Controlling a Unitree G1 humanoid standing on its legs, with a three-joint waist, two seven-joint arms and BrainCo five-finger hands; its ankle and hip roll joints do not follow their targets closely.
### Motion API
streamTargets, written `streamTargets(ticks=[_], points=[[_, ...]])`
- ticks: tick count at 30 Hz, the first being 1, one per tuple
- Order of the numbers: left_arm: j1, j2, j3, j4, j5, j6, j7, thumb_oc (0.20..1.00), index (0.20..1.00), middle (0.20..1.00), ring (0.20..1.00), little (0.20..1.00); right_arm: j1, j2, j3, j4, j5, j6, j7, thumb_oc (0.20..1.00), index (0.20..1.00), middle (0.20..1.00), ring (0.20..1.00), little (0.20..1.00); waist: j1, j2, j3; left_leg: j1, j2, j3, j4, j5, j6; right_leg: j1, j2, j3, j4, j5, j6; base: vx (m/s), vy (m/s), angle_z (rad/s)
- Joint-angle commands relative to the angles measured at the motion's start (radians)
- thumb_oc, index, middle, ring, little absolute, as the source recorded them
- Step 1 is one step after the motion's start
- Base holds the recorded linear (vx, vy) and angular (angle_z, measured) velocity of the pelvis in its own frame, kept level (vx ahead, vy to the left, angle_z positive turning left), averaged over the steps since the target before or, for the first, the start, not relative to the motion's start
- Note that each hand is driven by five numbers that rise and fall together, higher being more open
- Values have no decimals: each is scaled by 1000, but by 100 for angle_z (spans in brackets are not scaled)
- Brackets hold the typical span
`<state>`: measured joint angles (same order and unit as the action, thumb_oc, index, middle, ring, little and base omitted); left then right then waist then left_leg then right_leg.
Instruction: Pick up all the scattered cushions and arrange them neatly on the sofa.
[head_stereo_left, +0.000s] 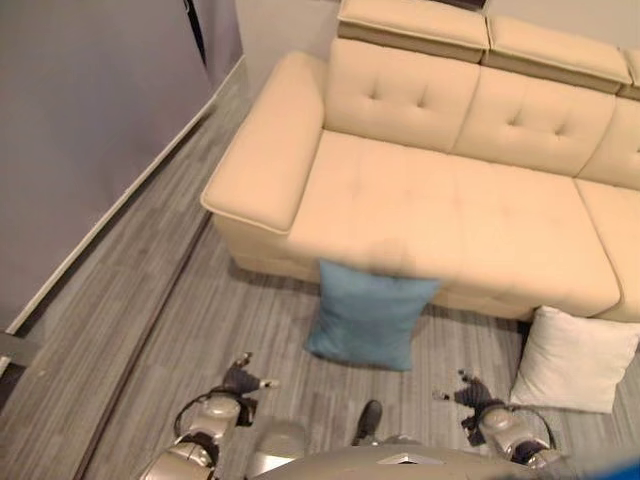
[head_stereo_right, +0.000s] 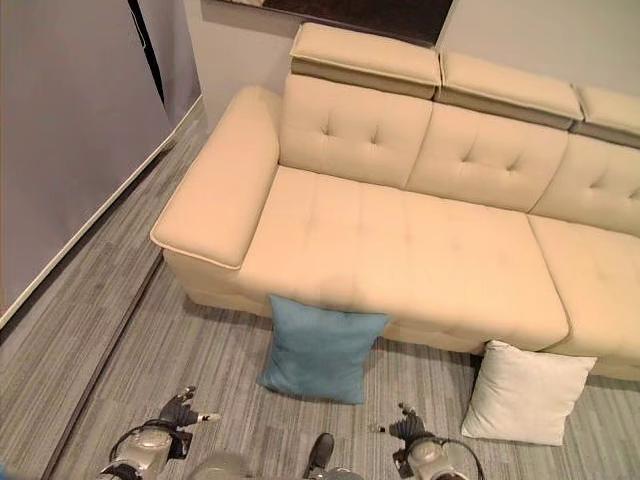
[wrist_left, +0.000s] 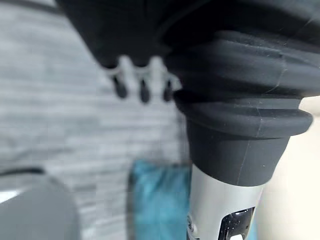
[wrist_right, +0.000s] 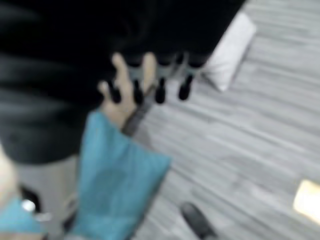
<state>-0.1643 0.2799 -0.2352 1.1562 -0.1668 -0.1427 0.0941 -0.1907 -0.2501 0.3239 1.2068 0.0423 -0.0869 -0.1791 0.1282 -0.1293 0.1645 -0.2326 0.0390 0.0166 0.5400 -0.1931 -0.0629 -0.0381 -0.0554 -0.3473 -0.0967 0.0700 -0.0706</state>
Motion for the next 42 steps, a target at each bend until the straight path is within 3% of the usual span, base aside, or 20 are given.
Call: streamTargets(ticks=[1, 2, 3, 6, 14, 15, 17, 22, 25, 29, 42], points=[[-53, 9, -35, -3, 0, -29, 24, 1000, 1000, 1000, 1000, 1000, -7, -55, -11, -3, 20, -20, -26, 1000, 1000, 1000, 1000, 1000, 6, 5, 23, 46, 34, 7, -345, 135, -3, 27, -59, -12, 76, -85, 170, 107, 48, 3], [-53, 9, -35, -3, 0, -29, 24, 1000, 1000, 1000, 1000, 1000, -6, -55, -11, -3, 20, -20, -26, 1000, 1000, 1000, 1000, 1000, 9, 6, 25, 50, 36, 9, -343, 131, -4, 30, -57, -10, 76, -86, 170, 129, 77, 12], [-43, 14, -27, -11, -17, -34, 27, 1000, 1000, 1000, 1000, 1000, -9, -55, -8, -16, 22, -27, -24, 1000, 1000, 1000, 1000, 1000, 18, 19, 26, 55, 10, -39, -372, 142, -4, 20, -40, 17, 112, -109, 161, 102, 57, 10], [-52, 21, -24, -28, -34, -32, 34, 1000, 1000, 1000, 1000, 1000, -25, -56, -11, -29, 30, -31, -33, 1000, 1000, 1000, 1000, 1000, 9, 20, 37, 37, 8, -36, -372, 150, -3, -11, -45, 21, 140, -111, 159, 4, 63, -48], [-132, 56, 2, -113, -167, -81, 103, 1000, 1000, 1000, 1000, 1000, -174, -69, -12, -111, 111, -67, -88, 1000, 1000, 1000, 1000, 1000, 37, 35, 137, -145, 0, -31, -288, 137, 16, -255, -86, 36, 278, -97, 159, -148, 36, -13], [-149, 60, -2, -129, -179, -88, 117, 1000, 1000, 1000, 1000, 1000, -197, -74, -12, -118, 119, -70, -101, 1000, 1000, 1000, 1000, 1000, 40, 44, 152, -156, 6, -35, -270, 106, 10, -272, -87, 41, 299, -118, 166, -11, 12, -10], [-162, 62, -4, -139, -187, -91, 123, 1000, 1000, 1000, 1000, 1000, -214, -81, -15, -123, 122, -71, -112, 1000, 1000, 1000, 1000, 1000, 38, 49, 160, -180, 4, -34, -260, 107, 10, -296, -92, 41, 308, -118, 166, -58, 40, -9], [-277, 89, -12, -175, -251, -127, 191, 1000, 1000, 1000, 1000, 1000, -356, -140, -50, -188, 172, -94, -201, 1000, 1000, 1000, 1000, 1000, 8, 78, 210, -365, 6, -22, -196, 115, 6, -489, -123, 46, 368, -103, 172, -141, 67, -1], [-321, 90, -16, -192, -257, -137, 217, 1000, 1000, 1000, 1000, 1000, -395, -154, -62, -209, 174, -102, -236, 1000, 1000, 1000, 1000, 1000, -6, 87, 213, -442, 8, -17, -175, 115, 6, -569, -131, 52, 388, -101, 172, -94, 59, -1], [-434, 104, -28, -219, -261, -158, 284, 1000, 1000, 1000, 1000, 1000, -482, -187, -97, -275, 169, -131, -340, 1000, 1000, 1000, 1000, 1000, -50, 108, 225, -637, 11, -23, -110, 111, 10, -765, -149, 72, 453, -100, 172, -73, 49, -3], [-696, 163, -73, -190, -340, -173, 338, 1000, 1000, 1000, 1000, 1000, -666, -251, -98, -234, 242, -188, -434, 1000, 1000, 1000, 1000, 1000, -117, 105, 230, -994, 21, -46, 62, 66, 30, -1123, -159, 108, 609, -116, 176, 0, 11, -2]])
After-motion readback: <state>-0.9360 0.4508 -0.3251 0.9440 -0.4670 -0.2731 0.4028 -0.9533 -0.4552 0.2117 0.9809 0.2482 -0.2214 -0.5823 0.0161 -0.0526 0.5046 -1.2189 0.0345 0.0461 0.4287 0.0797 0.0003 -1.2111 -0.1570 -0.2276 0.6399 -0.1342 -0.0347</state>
